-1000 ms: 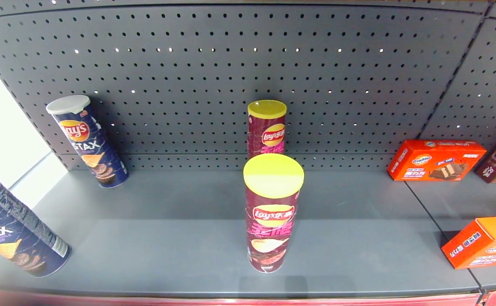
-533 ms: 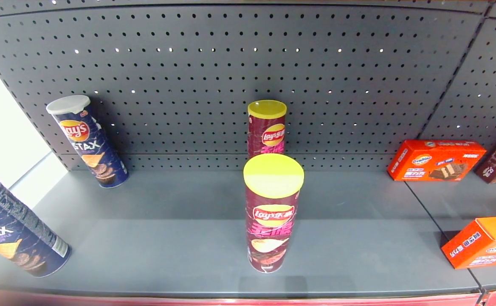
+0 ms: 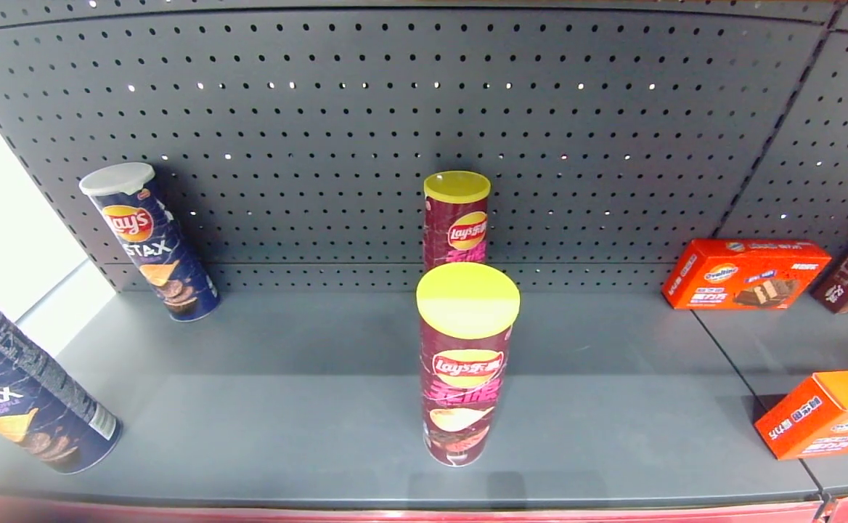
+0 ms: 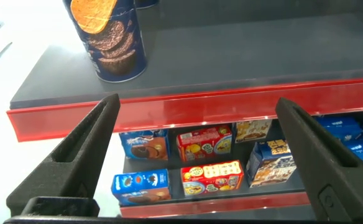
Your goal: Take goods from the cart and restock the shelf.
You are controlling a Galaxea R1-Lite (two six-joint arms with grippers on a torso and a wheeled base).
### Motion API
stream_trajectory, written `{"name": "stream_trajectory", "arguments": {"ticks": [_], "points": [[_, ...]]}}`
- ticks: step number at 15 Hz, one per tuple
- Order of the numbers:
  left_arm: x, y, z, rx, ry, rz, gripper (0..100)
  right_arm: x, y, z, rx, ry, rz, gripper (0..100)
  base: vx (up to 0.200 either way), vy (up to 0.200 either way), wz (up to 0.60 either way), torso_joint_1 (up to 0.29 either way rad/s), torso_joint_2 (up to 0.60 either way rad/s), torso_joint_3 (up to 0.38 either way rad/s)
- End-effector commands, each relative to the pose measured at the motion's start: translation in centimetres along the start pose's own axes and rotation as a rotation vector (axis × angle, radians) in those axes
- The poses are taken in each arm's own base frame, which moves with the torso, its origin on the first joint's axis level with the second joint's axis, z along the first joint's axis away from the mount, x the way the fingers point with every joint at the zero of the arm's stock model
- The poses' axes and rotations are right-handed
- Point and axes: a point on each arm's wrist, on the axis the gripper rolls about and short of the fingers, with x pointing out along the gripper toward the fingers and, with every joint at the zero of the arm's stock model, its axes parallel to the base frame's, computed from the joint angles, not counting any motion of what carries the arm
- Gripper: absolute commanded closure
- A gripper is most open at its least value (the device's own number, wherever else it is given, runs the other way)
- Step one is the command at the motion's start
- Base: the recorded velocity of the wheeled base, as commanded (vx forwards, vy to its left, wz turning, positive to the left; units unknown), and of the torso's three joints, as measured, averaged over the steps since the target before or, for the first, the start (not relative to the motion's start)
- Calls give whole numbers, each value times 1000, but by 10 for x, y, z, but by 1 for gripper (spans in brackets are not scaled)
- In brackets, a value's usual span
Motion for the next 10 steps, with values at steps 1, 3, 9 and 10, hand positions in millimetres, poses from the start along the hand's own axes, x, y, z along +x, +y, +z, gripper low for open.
{"name": "stream_trajectory", "arguments": {"ticks": [1,3,9,10], "points": [[0,0,0,-2,2,1,0,-1,0,-1,0,-19,3,0,0,0,0,0,0,0],[0,0,0,-2,2,1,0,-1,0,-1,-2,-19,4,0,0,0,0,0,0,0],[0,0,0,-2,2,1,0,-1,0,-1,-2,-15,4,0,0,0,0,0,0,0],[0,0,0,-2,2,1,0,-1,0,-1,-2,-17,4,0,0,0,0,0,0,0]]}}
